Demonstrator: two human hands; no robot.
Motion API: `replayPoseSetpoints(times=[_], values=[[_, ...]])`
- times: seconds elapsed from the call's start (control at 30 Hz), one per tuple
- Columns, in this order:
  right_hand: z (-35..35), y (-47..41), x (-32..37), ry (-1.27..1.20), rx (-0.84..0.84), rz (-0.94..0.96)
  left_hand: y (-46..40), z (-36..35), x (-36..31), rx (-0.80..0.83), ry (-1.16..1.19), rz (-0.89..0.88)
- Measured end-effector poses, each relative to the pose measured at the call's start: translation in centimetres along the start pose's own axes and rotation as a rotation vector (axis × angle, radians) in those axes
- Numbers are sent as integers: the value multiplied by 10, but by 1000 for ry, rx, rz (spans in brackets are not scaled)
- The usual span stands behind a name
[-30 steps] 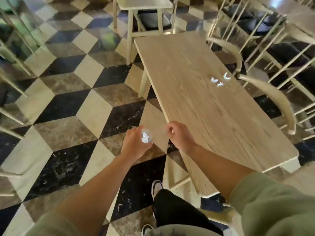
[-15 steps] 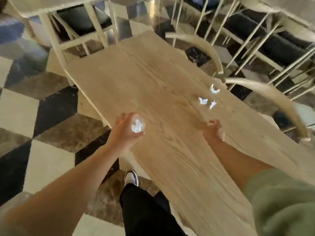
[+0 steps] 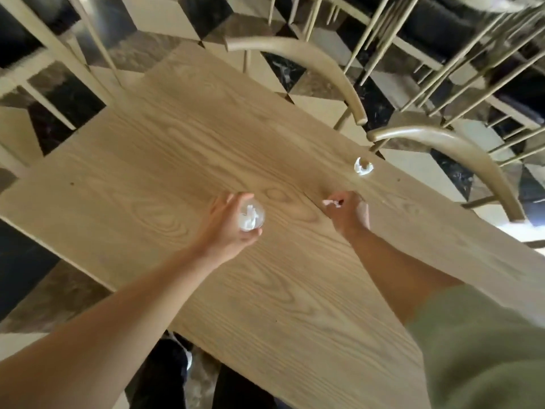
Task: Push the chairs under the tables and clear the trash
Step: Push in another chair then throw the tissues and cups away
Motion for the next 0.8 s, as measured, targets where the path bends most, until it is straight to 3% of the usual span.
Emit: replayPoseSetpoints(times=[0.07,0.2,0.3,0.43,0.53,0.67,0.8], values=[[4,-3,5,-43,-61,-7,-21,5,-2,39,6,-60],[51,-41,3,-70,-336,-145,-62,13,2,41,27,-142],[53,-80,3,5,-232,-266,-85,23,20,-12,62,-150],[18,-59,29,-64,-275,-299,-93,45,40,-34,80,-128],[-27,-26,95,-279,-146,-176,-88,74,57,-58,49,-90],[-79,0,238,-547,83,101,-80,139,103,-180,43,12],[-124,28,364,-371,332,378,-57,192,148,-240,50,54]])
Point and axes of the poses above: each hand's wrist, its own y-axis away from the middle knuckle, its own z-axis out of the back of the hand, x = y × z, the point moved 4 cm from there along -y, towards the middle knuckle, and after that the axes turned 7 degrees about x, right-handed, at the moved point
